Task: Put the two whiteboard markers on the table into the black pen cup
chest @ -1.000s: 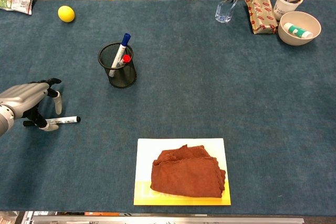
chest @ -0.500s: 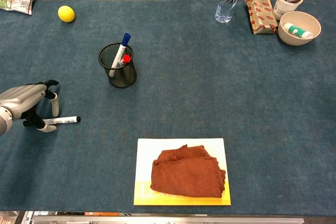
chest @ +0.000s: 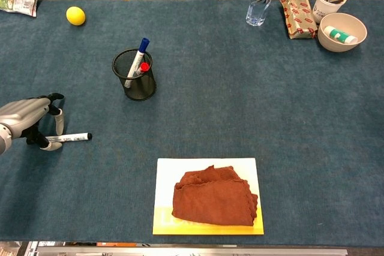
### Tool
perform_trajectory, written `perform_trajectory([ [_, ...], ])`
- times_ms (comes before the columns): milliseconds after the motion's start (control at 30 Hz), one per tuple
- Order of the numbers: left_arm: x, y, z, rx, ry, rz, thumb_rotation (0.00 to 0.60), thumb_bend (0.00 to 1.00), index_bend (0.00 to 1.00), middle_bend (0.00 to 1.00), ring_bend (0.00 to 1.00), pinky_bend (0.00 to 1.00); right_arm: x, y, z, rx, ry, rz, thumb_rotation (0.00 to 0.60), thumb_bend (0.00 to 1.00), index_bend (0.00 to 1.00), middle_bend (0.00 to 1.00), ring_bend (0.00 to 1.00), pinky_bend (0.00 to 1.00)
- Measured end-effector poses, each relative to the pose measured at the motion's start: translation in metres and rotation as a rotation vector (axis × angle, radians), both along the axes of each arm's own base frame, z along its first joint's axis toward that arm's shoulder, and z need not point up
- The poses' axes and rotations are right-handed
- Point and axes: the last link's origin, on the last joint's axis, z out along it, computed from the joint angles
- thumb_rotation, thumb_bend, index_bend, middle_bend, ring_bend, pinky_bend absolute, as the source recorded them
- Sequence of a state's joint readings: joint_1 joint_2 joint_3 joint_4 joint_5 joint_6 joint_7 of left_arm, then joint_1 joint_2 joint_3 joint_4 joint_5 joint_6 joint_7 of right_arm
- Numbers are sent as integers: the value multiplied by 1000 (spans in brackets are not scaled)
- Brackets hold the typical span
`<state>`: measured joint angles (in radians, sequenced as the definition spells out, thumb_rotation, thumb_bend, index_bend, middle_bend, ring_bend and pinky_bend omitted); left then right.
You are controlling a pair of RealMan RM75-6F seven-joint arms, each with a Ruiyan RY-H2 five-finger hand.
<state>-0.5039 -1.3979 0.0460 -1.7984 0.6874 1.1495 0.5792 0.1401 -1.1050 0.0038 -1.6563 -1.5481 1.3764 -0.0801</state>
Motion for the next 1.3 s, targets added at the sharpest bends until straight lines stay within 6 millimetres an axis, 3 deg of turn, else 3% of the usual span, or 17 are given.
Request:
perform_trajectory([
  [700, -2, -2, 0, 5, 4, -12, 600, 290, 632, 0, 0, 0, 1, 0, 2, -5, -3, 5, 600, 0, 396, 365, 267, 399],
  [1300, 29, 7, 24, 101, -57, -84, 600, 291, 653, 18, 0, 0, 2, 1, 3, -10, -7, 10, 600, 0, 396, 365, 267, 399],
])
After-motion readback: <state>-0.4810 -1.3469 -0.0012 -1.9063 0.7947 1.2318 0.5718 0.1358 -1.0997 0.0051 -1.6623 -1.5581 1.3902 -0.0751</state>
